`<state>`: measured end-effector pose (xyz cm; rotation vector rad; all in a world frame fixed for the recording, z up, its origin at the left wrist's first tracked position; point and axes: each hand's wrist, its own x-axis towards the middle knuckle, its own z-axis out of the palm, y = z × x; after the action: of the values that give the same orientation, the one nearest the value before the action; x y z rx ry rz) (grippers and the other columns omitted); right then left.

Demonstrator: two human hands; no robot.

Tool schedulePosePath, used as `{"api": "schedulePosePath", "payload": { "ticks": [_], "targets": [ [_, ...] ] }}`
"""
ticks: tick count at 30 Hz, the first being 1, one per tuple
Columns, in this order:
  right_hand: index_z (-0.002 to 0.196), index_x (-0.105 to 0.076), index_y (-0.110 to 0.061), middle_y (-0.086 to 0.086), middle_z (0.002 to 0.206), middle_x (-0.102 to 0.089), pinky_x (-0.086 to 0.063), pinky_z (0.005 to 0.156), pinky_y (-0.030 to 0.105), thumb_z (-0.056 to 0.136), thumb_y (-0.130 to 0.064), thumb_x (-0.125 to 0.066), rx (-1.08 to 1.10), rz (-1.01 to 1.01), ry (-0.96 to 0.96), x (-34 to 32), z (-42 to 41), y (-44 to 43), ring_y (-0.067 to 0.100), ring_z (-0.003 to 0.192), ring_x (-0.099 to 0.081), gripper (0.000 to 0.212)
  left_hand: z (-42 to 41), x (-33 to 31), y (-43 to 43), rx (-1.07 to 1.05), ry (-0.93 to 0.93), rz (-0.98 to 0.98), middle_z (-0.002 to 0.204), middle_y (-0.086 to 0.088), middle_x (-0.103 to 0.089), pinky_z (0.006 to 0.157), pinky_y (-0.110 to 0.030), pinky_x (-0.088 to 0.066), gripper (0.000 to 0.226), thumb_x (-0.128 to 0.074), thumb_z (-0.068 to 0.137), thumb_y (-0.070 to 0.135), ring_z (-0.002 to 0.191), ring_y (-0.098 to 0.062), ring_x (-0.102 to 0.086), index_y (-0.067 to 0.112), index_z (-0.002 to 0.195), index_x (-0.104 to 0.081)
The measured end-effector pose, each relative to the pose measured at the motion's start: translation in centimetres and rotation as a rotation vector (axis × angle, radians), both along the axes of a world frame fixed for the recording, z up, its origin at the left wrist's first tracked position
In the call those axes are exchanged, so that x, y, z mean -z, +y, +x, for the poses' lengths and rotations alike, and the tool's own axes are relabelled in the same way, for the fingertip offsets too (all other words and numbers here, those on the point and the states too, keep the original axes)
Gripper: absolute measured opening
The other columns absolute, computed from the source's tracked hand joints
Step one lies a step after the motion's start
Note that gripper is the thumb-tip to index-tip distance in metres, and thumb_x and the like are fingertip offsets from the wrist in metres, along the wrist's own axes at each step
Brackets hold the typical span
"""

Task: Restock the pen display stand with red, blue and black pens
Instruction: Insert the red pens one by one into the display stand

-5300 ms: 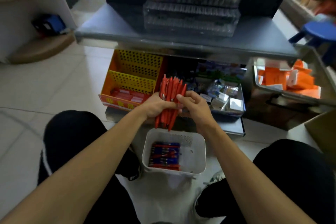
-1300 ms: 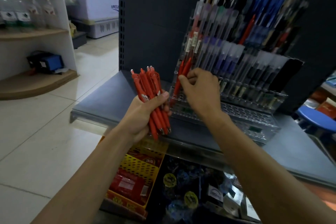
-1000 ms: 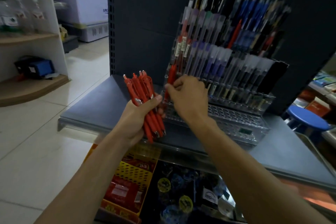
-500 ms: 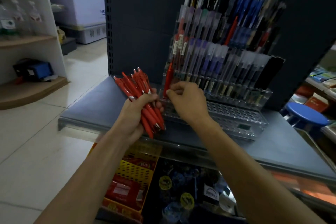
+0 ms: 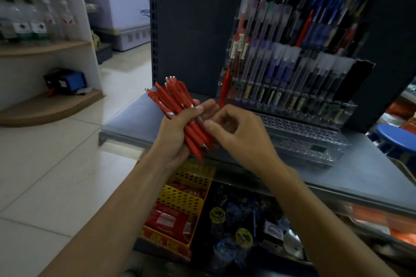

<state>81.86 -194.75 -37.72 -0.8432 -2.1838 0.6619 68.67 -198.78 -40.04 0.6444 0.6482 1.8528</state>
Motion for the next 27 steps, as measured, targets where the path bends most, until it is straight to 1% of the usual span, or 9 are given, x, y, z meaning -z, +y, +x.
{"api": "schedulePosePath", "payload": {
  "ticks": [3,6,8,15,18,21,23,25,27],
  "targets": [
    [0.083,-0.064,-0.024,-0.009,0.078,-0.065,-0.047,0.063,0.018,0.089,-0.034,-0.067,-0.075,-0.09,-0.045,0.6,-0.2,-0.2,0.002,0.068,-0.058,0.012,-0.4,0.2,0.1,0.001,-0.025,-0.006,0.105,-0.015,-0.073,0.097,-0.049,-0.05,0.012,-0.052,0.089,0.0,0.103,-0.029,-0.069,0.009,0.096,-0.053],
    [0.089,-0.065,-0.022,-0.005,0.083,-0.066,-0.051,0.068,0.025,0.09,-0.029,-0.066,-0.1,-0.215,-0.037,0.8,-0.4,0.3,0.006,0.073,-0.061,0.007,-0.6,0.4,0.2,0.006,-0.036,-0.002,0.107,-0.016,-0.072,0.097,-0.049,-0.05,0.012,-0.05,0.092,0.0,0.104,-0.029,-0.068,0.009,0.1,-0.051],
    [0.09,-0.066,-0.017,0.0,0.085,-0.068,-0.053,0.069,0.028,0.091,-0.028,-0.065,-0.102,-0.236,-0.068,0.8,-0.5,0.6,0.01,0.074,-0.061,0.011,-0.6,0.3,0.2,0.013,-0.059,0.014,0.106,-0.016,-0.072,0.093,-0.045,-0.053,0.013,-0.049,0.092,-0.001,0.103,-0.029,-0.069,0.008,0.101,-0.052],
    [0.087,-0.061,-0.021,0.003,0.083,-0.066,-0.05,0.073,0.034,0.099,-0.025,-0.052,-0.073,-0.148,-0.111,0.7,-0.9,1.0,0.019,0.078,-0.061,0.015,-1.2,0.5,0.8,-0.024,-0.09,0.033,0.104,-0.016,-0.072,0.087,-0.037,-0.057,0.012,-0.051,0.091,-0.001,0.101,-0.029,-0.07,0.008,0.098,-0.055],
    [0.092,-0.06,-0.018,-0.004,0.083,-0.063,-0.049,0.072,0.03,0.095,-0.028,-0.059,-0.112,-0.163,-0.153,0.8,-0.9,1.0,0.011,0.076,-0.058,0.01,-1.3,0.6,0.7,-0.024,-0.063,0.036,0.108,-0.017,-0.071,0.09,-0.037,-0.056,0.012,-0.052,0.09,-0.001,0.104,-0.028,-0.069,0.009,0.097,-0.055],
    [0.089,-0.062,-0.019,-0.003,0.086,-0.065,-0.048,0.072,0.026,0.092,-0.027,-0.063,-0.121,-0.159,-0.137,0.7,-0.7,1.3,0.01,0.078,-0.058,0.009,-1.2,0.6,0.6,-0.012,-0.033,0.029,0.108,-0.017,-0.071,0.091,-0.038,-0.055,0.011,-0.055,0.089,0.003,0.105,-0.028,-0.068,0.009,0.098,-0.056],
    [0.088,-0.062,-0.022,-0.006,0.085,-0.065,-0.046,0.07,0.022,0.093,-0.027,-0.062,-0.107,-0.126,-0.147,0.6,-0.6,1.4,0.008,0.078,-0.058,0.007,-1.2,0.7,0.7,-0.024,0.013,-0.004,0.107,-0.017,-0.071,0.085,-0.036,-0.057,0.017,-0.056,0.09,0.006,0.104,-0.027,-0.069,0.003,0.106,-0.059],
    [0.091,-0.061,-0.022,-0.007,0.085,-0.064,-0.047,0.069,0.023,0.095,-0.029,-0.059,-0.064,-0.096,-0.165,0.6,-0.5,1.6,0.007,0.077,-0.058,0.008,-1.1,0.9,0.9,-0.06,0.069,-0.053,0.102,-0.015,-0.072,0.077,-0.031,-0.058,0.033,-0.059,0.09,0.011,0.099,-0.024,-0.07,-0.006,0.118,-0.057],
    [0.093,-0.059,-0.021,-0.007,0.085,-0.063,-0.048,0.07,0.029,0.096,-0.029,-0.057,-0.022,-0.089,-0.162,0.6,-0.4,1.9,0.009,0.076,-0.057,0.009,-1.0,1.0,1.1,-0.105,0.11,-0.089,0.093,-0.01,-0.073,0.075,-0.031,-0.057,0.03,-0.061,0.089,0.013,0.092,-0.021,-0.071,-0.004,0.114,-0.06]
  ]
}}
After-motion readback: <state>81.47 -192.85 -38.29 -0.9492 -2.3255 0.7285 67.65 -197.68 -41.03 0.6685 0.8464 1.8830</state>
